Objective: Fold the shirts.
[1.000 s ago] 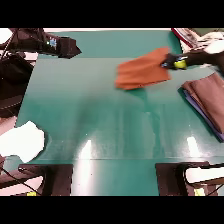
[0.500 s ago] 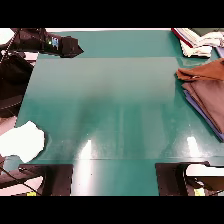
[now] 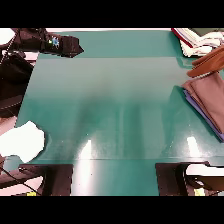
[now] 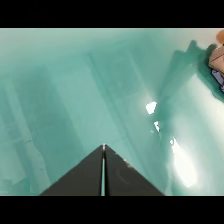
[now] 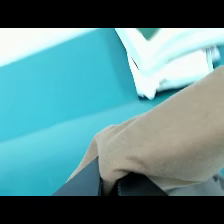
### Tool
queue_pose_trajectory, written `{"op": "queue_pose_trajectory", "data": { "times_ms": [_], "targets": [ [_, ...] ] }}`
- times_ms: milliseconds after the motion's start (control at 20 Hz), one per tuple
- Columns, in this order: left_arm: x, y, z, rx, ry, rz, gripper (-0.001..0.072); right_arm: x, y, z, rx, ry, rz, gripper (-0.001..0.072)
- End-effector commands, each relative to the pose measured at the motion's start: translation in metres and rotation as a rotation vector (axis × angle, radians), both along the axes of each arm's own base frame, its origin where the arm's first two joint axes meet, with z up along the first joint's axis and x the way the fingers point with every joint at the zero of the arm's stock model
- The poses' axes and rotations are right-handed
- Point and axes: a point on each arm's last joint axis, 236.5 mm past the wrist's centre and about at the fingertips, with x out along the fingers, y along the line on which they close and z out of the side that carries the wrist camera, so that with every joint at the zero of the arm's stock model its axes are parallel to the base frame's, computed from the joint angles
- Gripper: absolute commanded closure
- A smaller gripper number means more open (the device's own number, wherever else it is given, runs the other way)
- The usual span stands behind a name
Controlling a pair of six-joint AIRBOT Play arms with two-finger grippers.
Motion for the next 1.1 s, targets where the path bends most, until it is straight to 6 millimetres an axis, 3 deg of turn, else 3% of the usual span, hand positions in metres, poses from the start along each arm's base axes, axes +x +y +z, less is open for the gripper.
{"op": "queue_pose_trajectory", "data": {
  "times_ms": [0, 100, 300, 450, 600, 650, 700, 750, 850, 950, 1050],
  "targets": [
    [0.0, 0.0, 0.0, 0.0, 0.0, 0.001, 0.0686, -0.009, 0.009, 0.021, -0.036, -0.007, 0.032, 0.0696],
    [0.0, 0.0, 0.0, 0.001, 0.001, 0.0, 0.0686, -0.02, 0.002, 0.001, -0.053, 0.075, 0.035, 0.0696],
    [0.0, 0.0, -0.001, 0.007, -0.002, -0.004, 0.0686, -0.058, -0.022, -0.063, -0.013, 0.264, -0.007, 0.0696],
    [0.0, 0.001, 0.0, 0.007, -0.004, -0.004, 0.0686, -0.108, -0.047, -0.106, 0.004, 0.388, -0.115, 0.0695],
    [0.0, 0.001, 0.0, 0.012, -0.01, -0.008, 0.0686, -0.161, -0.072, -0.135, 0.024, 0.482, -0.236, 0.0681],
    [0.0, 0.0, 0.0, 0.02, -0.017, -0.015, 0.0686, -0.175, -0.078, -0.142, 0.037, 0.497, -0.27, 0.0518],
    [0.0, 0.0, 0.0, 0.021, -0.018, -0.016, 0.0686, -0.188, -0.083, -0.149, 0.056, 0.507, -0.304, 0.0277],
    [0.0, 0.0, 0.0, 0.022, -0.019, -0.017, 0.0686, -0.201, -0.091, -0.154, 0.075, 0.514, -0.341, 0.013],
    [0.0, 0.0, 0.0, 0.021, -0.019, -0.017, 0.0686, -0.227, -0.105, -0.153, 0.097, 0.509, -0.418, 0.0106],
    [0.0, 0.0, 0.0, 0.021, -0.02, -0.017, 0.0686, -0.242, -0.113, -0.142, 0.1, 0.481, -0.47, 0.0106],
    [0.0, 0.0, 0.001, 0.016, -0.021, -0.018, 0.0686, -0.222, -0.102, -0.122, 0.14, 0.367, -0.447, 0.0107]
  ]
}}
